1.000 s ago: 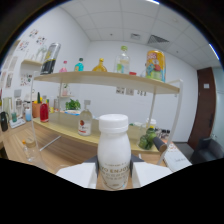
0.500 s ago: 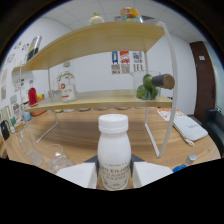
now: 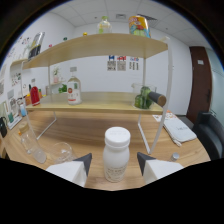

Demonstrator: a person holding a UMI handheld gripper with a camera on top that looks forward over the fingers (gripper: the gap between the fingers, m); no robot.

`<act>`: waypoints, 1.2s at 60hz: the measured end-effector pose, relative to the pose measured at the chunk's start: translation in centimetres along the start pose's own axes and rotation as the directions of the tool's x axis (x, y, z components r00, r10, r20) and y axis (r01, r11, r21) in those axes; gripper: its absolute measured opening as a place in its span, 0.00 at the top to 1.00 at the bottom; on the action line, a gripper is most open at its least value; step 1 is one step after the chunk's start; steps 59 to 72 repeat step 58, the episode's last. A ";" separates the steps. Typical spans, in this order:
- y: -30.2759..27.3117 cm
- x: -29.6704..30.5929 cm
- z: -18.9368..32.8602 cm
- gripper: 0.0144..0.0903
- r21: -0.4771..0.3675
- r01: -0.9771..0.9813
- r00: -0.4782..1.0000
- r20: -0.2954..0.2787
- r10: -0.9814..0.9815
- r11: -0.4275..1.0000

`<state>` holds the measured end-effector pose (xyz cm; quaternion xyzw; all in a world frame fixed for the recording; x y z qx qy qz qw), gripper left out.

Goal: Make me a cup of Mount Fuji.

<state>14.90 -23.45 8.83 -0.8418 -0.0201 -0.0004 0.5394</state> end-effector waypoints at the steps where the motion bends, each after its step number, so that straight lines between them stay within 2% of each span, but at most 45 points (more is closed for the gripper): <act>1: -0.3 -0.1 -0.4 0.08 -0.001 0.009 1.000 -0.003 -0.009 1.000; 6: -1.8 -0.9 -2.8 0.07 -0.024 0.036 0.999 -0.039 -0.037 0.999; 29: -4.2 -10.2 -11.9 0.05 -0.107 0.003 1.000 -0.011 -0.005 0.994; 50: -2.7 -13.0 -14.2 0.06 -0.142 0.007 0.999 -0.046 -0.013 0.990; 72: -3.1 -13.5 -14.3 0.06 -0.136 0.009 0.999 -0.039 -0.015 0.991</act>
